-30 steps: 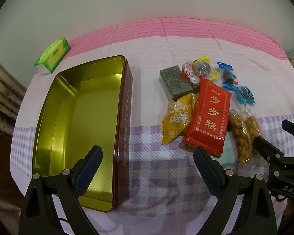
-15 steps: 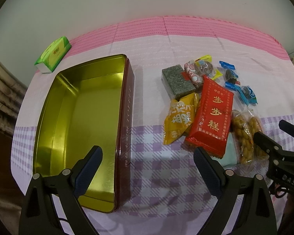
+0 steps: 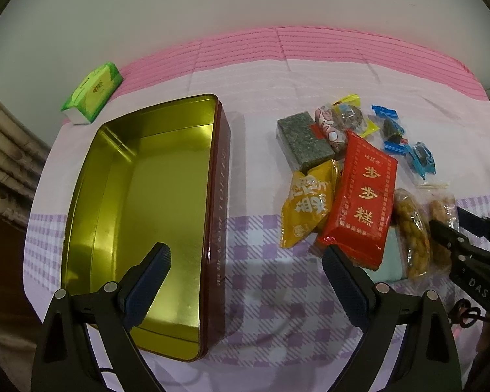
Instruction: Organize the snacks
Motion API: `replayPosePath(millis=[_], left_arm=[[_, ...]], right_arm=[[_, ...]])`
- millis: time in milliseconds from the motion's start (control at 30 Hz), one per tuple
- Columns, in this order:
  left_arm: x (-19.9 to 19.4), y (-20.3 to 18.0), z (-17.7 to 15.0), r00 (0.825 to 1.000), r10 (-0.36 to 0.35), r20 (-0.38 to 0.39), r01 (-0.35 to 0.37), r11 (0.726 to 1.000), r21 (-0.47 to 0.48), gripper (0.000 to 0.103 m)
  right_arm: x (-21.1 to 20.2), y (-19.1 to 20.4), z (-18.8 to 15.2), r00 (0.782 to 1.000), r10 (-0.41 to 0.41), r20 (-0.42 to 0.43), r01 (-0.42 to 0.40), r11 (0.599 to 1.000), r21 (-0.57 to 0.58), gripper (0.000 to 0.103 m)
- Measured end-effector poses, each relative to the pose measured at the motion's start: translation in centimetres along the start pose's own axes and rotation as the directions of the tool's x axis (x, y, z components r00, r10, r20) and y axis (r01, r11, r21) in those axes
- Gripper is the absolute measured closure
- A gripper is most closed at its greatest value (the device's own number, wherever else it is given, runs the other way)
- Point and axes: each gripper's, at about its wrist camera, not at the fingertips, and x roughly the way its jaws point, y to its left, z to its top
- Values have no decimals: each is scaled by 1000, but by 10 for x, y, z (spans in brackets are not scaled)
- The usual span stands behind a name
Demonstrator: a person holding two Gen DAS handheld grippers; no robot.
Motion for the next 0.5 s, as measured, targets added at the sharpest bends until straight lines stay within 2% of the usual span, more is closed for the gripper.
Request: replayPosePath(millis=[167, 267, 333, 500], left_arm=[[0, -2, 3, 1000, 5, 0, -5, 1000, 18, 9], [-1, -6, 6, 1000, 6, 8, -6, 999, 33, 9], [-2, -7, 8, 1000, 1, 16, -2, 999, 40, 9], [-5, -14, 14, 999, -40, 31, 38, 997, 65, 9]], right_arm=[[1, 4, -1, 1000, -29, 1, 29, 999, -37, 57], [1, 6, -3, 998, -64, 16, 64, 996, -60, 62], [-1, 2, -3, 998, -60, 20, 61, 997, -49, 66], [-3, -20, 0, 996, -80, 29, 80, 997, 9, 68]])
